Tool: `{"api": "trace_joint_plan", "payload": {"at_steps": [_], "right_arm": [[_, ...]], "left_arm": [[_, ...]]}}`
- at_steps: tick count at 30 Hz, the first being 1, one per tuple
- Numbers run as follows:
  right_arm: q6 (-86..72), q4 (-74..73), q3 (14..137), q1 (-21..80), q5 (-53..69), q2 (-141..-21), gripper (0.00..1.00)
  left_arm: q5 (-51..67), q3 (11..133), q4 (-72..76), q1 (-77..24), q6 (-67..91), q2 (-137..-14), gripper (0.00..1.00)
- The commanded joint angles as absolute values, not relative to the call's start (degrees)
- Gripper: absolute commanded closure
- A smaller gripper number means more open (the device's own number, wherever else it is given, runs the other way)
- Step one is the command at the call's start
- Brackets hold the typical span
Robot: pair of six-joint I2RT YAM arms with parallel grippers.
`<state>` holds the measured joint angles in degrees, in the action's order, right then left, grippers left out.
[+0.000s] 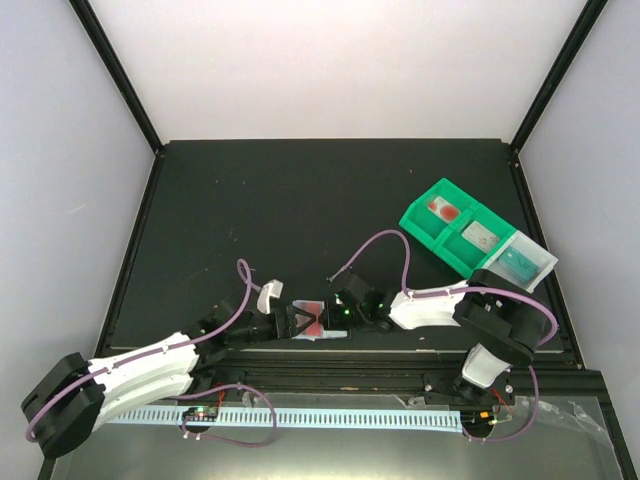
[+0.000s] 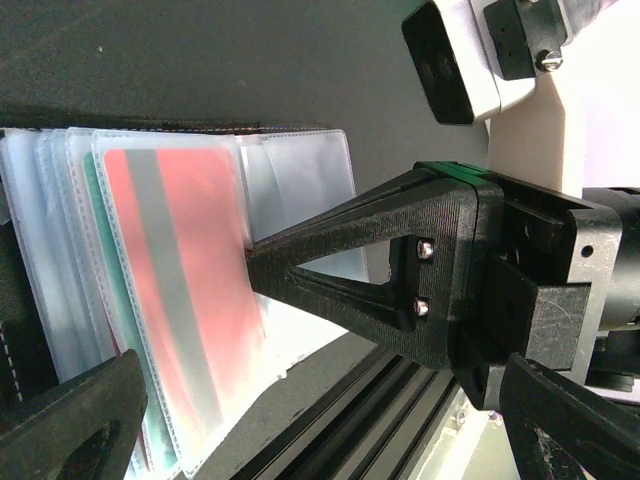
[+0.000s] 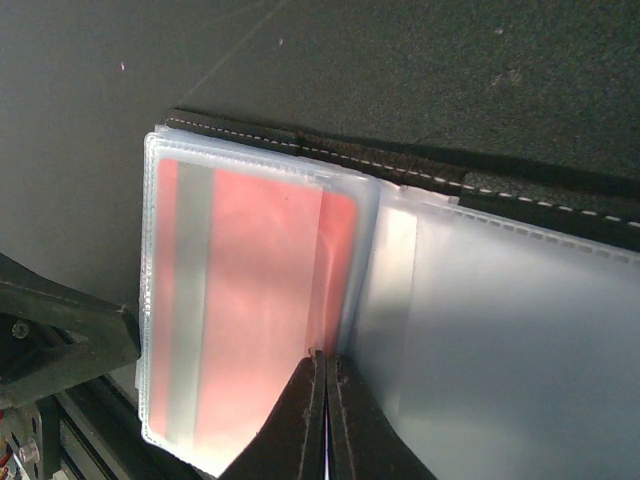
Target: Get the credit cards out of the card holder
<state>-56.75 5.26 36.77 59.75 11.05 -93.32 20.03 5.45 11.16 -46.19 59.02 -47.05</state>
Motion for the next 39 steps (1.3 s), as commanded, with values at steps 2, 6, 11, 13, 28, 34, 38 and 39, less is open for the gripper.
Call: {"api": "trace_joint_plan", "payload": {"at_steps": [2, 6, 11, 13, 28, 34, 38, 39], "right_arm": [[-56.8, 5.2, 35.3, 60.1, 10.1, -94.4, 0.99], [-56.8, 5.2, 35.4, 60.1, 10.2, -94.5, 0.99], [-57.0, 5.7, 35.2, 60.1, 10.4, -94.8, 0.99], [-57.0, 5.9, 35.1, 60.1, 10.7, -94.9, 0.99], [-58.5, 9.8, 33.4, 60.0, 10.7, -93.1, 0.97], [-58.6, 10.4, 33.2, 60.1, 10.6, -92.0, 0.95], [-58.8, 10.5, 32.4, 60.1, 9.7, -90.1, 0.94], [-58.7, 10.4, 32.2, 60.1, 9.2, -89.2, 0.93]], "left_arm": [[20.9, 5.6, 14.4, -45.9, 58.9, -48.4, 0.02], [21.0, 5.4, 15.1, -45.9, 58.7, -49.5, 0.02], [21.8, 5.5, 16.6, -45.9, 58.9, -50.8, 0.02], [22.4, 5.9, 17.2, -45.9, 59.1, -51.3, 0.02], [25.8, 8.4, 17.6, -46.0, 60.8, -50.6, 0.02], [26.3, 9.0, 17.7, -46.0, 61.1, -50.6, 0.02], [26.5, 9.3, 17.9, -46.1, 61.3, -50.6, 0.02], [26.6, 9.3, 18.0, -46.1, 61.3, -50.7, 0.02]]}}
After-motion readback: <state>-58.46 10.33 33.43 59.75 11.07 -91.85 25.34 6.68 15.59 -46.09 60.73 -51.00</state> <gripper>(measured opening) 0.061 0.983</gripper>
